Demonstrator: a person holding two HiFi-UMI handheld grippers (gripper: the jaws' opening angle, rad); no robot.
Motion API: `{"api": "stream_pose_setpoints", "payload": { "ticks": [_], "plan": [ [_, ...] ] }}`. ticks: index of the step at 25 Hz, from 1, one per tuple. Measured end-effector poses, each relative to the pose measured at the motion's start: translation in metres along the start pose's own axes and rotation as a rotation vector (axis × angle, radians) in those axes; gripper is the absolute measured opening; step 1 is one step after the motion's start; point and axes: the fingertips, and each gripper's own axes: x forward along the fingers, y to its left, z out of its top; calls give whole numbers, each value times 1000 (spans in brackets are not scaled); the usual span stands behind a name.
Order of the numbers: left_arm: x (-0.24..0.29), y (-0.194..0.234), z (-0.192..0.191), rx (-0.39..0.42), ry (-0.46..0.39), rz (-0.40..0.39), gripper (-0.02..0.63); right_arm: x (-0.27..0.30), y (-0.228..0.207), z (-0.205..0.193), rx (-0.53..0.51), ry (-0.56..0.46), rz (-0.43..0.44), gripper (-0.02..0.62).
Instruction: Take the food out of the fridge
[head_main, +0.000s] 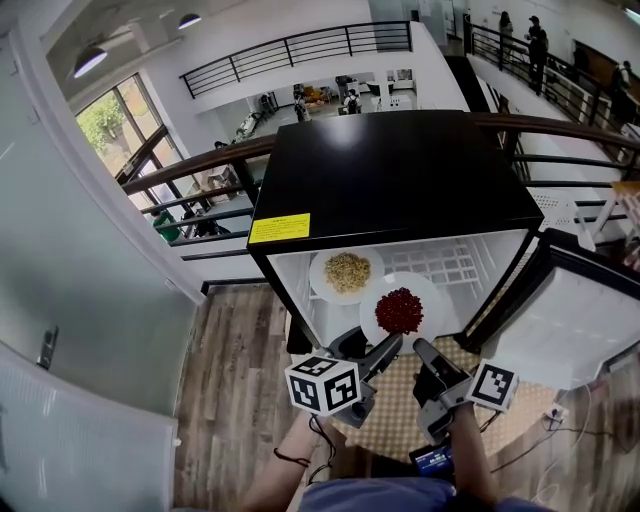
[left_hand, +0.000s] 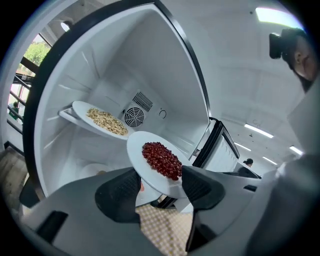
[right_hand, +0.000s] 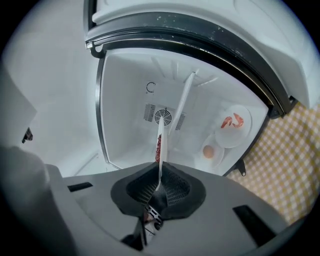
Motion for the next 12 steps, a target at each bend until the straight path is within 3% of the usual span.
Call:
{"api": "stream_pose_setpoints", "payload": {
  "ticks": [12],
  "plan": [
    [-71, -9, -26, 53, 8, 32, 258, -16, 18, -66, 11, 32, 15, 28]
  ]
}}
